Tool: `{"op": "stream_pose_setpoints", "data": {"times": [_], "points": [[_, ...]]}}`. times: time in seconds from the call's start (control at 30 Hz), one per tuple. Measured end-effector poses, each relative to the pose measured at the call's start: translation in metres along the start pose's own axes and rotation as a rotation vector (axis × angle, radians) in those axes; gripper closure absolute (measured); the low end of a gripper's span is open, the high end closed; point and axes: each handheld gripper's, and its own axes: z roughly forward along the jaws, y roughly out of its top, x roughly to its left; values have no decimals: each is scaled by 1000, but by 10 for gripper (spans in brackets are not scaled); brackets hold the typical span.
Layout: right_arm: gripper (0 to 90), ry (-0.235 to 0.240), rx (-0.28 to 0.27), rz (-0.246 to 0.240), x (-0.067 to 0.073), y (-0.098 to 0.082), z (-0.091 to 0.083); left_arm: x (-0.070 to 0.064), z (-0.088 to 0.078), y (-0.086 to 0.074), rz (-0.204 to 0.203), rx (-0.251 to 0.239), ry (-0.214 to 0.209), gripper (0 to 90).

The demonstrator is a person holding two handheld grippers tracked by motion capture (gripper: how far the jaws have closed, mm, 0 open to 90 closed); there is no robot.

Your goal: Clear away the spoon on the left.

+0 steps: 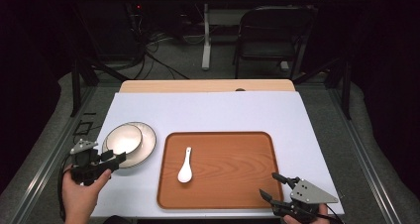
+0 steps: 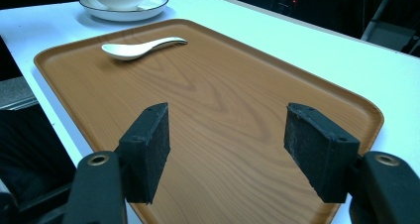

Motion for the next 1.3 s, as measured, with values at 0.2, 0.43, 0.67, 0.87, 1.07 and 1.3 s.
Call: {"op": "stream_pose_setpoints", "data": {"times": [0.2,0.43,0.67,0.87,1.07,1.3], "points": [[343,-1,3,2,0,0,0,1,2,-19,-5,-8,-16,485],[343,-5,4,-1,0,0,1,1,5,-34,8,-20,-6,489],[343,-2,11,1,0,-1,1,1,10,-43,8,-31,1,482],[342,-3,13,3,0,-1,2,-3,14,-47,22,-39,6,472],[340,-2,12,3,0,-1,2,-2,15,-49,16,-41,1,472],[338,-2,17,6,-1,-1,3,-1,17,-50,6,-26,-5,475]]}}
